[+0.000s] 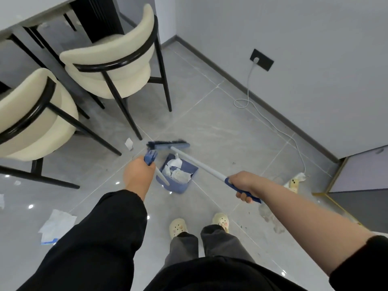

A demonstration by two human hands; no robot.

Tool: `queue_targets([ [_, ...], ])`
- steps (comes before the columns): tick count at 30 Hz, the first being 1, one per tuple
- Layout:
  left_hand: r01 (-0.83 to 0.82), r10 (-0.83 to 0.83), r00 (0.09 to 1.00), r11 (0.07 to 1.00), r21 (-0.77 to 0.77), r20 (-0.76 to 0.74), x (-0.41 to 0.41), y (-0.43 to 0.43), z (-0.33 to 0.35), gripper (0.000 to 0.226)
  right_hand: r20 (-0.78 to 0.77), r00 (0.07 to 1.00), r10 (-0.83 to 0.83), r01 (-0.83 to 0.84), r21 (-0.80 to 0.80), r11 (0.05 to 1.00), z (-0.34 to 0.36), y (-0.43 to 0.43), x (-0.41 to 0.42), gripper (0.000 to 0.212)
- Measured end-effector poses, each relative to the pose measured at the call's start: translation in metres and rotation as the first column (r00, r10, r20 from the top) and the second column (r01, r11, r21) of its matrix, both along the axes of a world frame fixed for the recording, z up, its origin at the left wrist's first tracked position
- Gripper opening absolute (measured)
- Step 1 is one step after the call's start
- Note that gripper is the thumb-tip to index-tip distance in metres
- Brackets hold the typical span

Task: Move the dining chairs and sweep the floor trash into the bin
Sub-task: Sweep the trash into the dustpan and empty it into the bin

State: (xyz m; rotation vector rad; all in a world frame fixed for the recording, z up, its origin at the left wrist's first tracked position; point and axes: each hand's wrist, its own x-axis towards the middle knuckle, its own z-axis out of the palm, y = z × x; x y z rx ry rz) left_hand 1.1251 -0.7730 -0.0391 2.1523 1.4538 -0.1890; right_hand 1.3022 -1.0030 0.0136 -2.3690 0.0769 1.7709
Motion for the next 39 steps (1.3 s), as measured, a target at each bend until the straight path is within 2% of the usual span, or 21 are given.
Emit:
queue_targets([
  [4,-0.13,0.13,0.991,0.991,-0.029,-0.019,-0.017,0.004,-0.007,0.023,0.152,0.961,0.232,-0.228,-0.041,0.973,-0.019,0.043,0.022,0.038],
  [8,-0.155,0.152,0.987,0.987,-0.05,-0.055,-0.01,0.012,-0.013,0.024,0.222,0.919,0.327,-0.309,-0.114,0.944,-0.042,0.095,0.043,0.024],
  [10,-0.158,0.154,0.985,0.986,-0.052,-0.076,-0.004,0.017,-0.015,0.022,0.231,0.902,0.366,-0.35,-0.109,0.931,-0.054,0.115,0.047,0.035],
  [12,-0.163,0.16,0.985,0.986,-0.042,-0.072,-0.002,0.02,-0.017,0.021,0.169,0.902,0.397,-0.382,-0.118,0.917,-0.065,0.12,0.045,0.037],
  [14,-0.171,0.169,0.984,0.984,-0.044,-0.055,-0.003,0.021,-0.016,0.021,0.078,0.925,0.371,-0.356,-0.156,0.921,-0.074,0.113,0.036,0.025],
  [18,-0.18,0.18,0.984,0.979,-0.093,-0.009,-0.002,0.022,-0.011,0.022,-0.08,0.98,0.184,-0.193,-0.12,0.974,-0.062,0.075,0.021,0.016],
  [21,-0.181,0.187,0.982,0.968,-0.177,0.022,0.001,0.022,0.0,0.021,-0.172,0.976,0.133,-0.144,-0.051,0.988,-0.031,0.045,0.033,0.01],
  [24,-0.215,0.211,0.977,0.94,-0.264,-0.041,0.001,0.029,0.005,0.021,-0.064,0.986,0.154,-0.154,-0.002,0.988,0.002,0.028,0.047,0.026],
  [27,-0.201,0.176,0.977,0.95,-0.24,-0.122,0.002,0.035,0.011,0.015,0.079,0.959,0.273,-0.278,0.06,0.959,0.014,0.046,0.059,0.034],
  [31,-0.163,0.116,0.977,0.949,-0.271,-0.181,0.007,0.031,0.006,0.02,0.274,0.833,0.482,-0.5,-0.003,0.866,-0.039,0.114,0.073,0.037],
  [33,-0.172,0.133,0.978,0.951,-0.257,-0.161,0.004,0.028,-0.003,0.019,0.306,0.796,0.522,-0.538,-0.038,0.842,-0.066,0.144,0.068,0.037],
  [36,-0.189,0.163,0.978,0.957,-0.219,-0.133,0.001,0.033,-0.014,0.017,0.306,0.788,0.534,-0.54,-0.072,0.839,-0.093,0.158,0.056,0.037],
  [39,-0.173,0.141,0.979,0.958,-0.228,-0.149,0.005,0.035,-0.016,0.019,0.163,0.86,0.484,-0.489,-0.012,0.872,-0.105,0.125,0.035,0.026],
])
